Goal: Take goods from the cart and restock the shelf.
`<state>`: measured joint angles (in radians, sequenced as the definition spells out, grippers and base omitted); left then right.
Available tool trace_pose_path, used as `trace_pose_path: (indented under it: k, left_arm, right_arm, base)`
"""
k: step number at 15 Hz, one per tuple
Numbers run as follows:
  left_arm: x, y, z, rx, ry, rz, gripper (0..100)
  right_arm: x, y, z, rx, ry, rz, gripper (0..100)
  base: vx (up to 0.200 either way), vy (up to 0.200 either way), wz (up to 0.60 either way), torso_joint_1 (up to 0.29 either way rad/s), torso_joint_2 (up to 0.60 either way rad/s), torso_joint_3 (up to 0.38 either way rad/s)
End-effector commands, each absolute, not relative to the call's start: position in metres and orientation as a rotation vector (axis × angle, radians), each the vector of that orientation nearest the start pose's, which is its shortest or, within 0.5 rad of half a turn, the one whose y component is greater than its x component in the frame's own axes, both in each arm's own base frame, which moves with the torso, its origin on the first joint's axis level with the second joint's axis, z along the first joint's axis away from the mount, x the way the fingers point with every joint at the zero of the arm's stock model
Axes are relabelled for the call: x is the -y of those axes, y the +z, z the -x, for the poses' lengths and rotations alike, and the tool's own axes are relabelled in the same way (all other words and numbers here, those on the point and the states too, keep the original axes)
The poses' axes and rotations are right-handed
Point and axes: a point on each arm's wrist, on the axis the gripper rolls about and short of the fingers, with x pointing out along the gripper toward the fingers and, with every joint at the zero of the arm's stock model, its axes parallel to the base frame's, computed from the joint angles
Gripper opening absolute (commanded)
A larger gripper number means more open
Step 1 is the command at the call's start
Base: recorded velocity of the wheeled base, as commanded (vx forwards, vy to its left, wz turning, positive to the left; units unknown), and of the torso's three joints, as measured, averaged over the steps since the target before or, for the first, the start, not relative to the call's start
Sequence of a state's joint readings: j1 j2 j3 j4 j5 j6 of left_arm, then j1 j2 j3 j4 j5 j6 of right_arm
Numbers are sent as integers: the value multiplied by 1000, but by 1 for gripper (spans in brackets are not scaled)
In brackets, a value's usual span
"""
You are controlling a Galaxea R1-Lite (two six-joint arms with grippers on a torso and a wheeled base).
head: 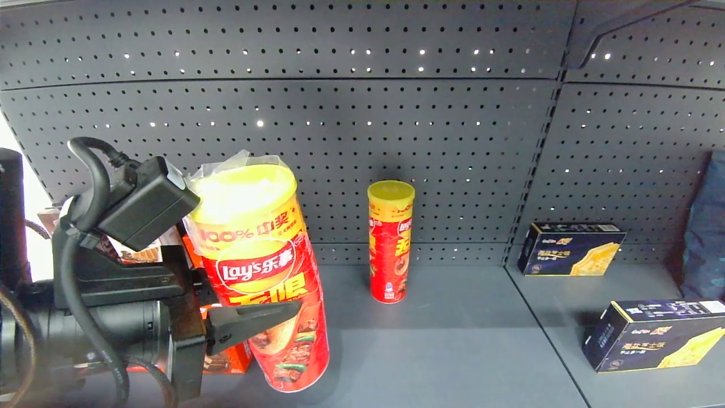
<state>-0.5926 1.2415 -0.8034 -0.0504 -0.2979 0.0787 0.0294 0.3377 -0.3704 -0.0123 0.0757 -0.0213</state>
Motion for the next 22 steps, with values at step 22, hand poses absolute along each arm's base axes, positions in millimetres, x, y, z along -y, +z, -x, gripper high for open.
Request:
trace_pose_path:
  k: [22]
  left_arm:
    - [107,226,-154,-425,-820,-116,0]
  right_arm:
    - [-157,193,-272,-255,890,142,100]
  base:
    - [0,0,0,0,0,0]
